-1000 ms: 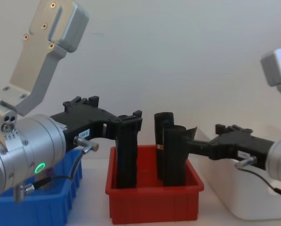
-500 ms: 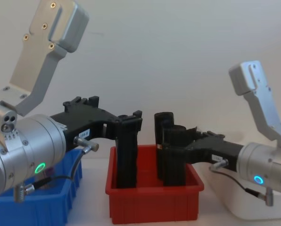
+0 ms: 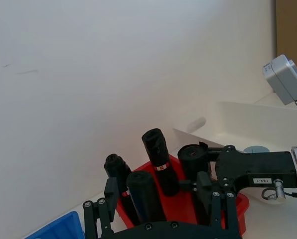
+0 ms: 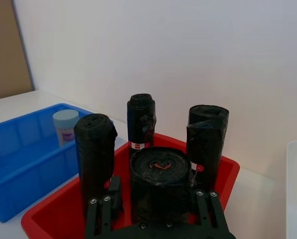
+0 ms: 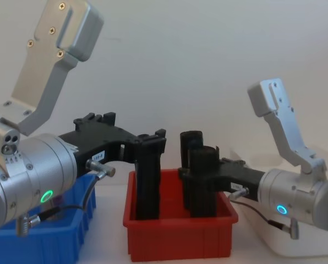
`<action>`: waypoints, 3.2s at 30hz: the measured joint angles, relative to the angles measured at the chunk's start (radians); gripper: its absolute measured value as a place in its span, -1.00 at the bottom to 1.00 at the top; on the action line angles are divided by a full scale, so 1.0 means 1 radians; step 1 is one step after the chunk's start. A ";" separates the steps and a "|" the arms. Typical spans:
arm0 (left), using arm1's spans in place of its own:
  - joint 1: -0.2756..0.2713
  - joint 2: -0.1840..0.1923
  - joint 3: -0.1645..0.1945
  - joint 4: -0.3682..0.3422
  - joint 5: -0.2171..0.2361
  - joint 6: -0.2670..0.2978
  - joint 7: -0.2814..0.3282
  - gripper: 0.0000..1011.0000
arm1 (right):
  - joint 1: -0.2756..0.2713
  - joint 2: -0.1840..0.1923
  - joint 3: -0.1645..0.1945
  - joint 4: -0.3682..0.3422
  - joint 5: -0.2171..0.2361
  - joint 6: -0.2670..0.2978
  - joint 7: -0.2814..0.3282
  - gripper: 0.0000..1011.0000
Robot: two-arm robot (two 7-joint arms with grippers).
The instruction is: Pick the cotton swabs from the blue box and place them into the white box.
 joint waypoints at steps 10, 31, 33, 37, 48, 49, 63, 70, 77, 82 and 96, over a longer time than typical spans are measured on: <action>0.000 0.000 0.000 0.000 0.000 0.000 0.000 0.98 | 0.023 -0.010 -0.001 0.032 0.011 -0.026 0.009 0.07; 0.000 0.000 0.000 0.000 0.000 0.000 0.000 0.98 | -0.112 0.059 0.043 -0.338 0.082 0.041 -0.050 0.01; 0.000 0.000 0.000 0.000 0.000 0.000 0.000 0.98 | -0.123 0.066 0.048 -0.367 0.084 0.047 -0.060 0.01; 0.000 0.000 0.000 0.000 0.000 0.000 0.000 0.98 | -0.146 0.083 0.061 -0.433 0.084 0.062 -0.086 0.01; 0.000 0.000 0.000 0.000 0.000 0.000 0.000 0.98 | -0.205 0.137 0.103 -0.577 0.077 0.128 -0.166 0.01; 0.000 0.000 0.000 0.000 0.000 0.000 0.000 0.98 | -0.214 0.145 0.110 -0.594 0.076 0.139 -0.176 0.01; 0.000 0.000 0.000 0.000 0.000 0.000 0.000 0.98 | -0.286 0.209 0.161 -0.679 0.073 0.227 -0.257 0.01; 0.000 0.000 0.000 0.000 0.000 0.000 0.000 0.98 | -0.312 0.232 0.183 -0.687 0.077 0.256 -0.287 0.01; 0.000 0.000 0.000 0.000 0.000 0.000 0.000 0.98 | -0.322 0.243 0.194 -0.663 0.083 0.262 -0.299 0.01; 0.000 0.000 0.000 0.000 0.000 0.000 0.000 0.98 | -0.322 0.244 0.197 -0.634 0.086 0.261 -0.300 0.01; 0.000 0.000 0.000 0.000 0.000 0.000 0.000 0.98 | -0.312 0.239 0.197 -0.579 0.093 0.246 -0.292 0.52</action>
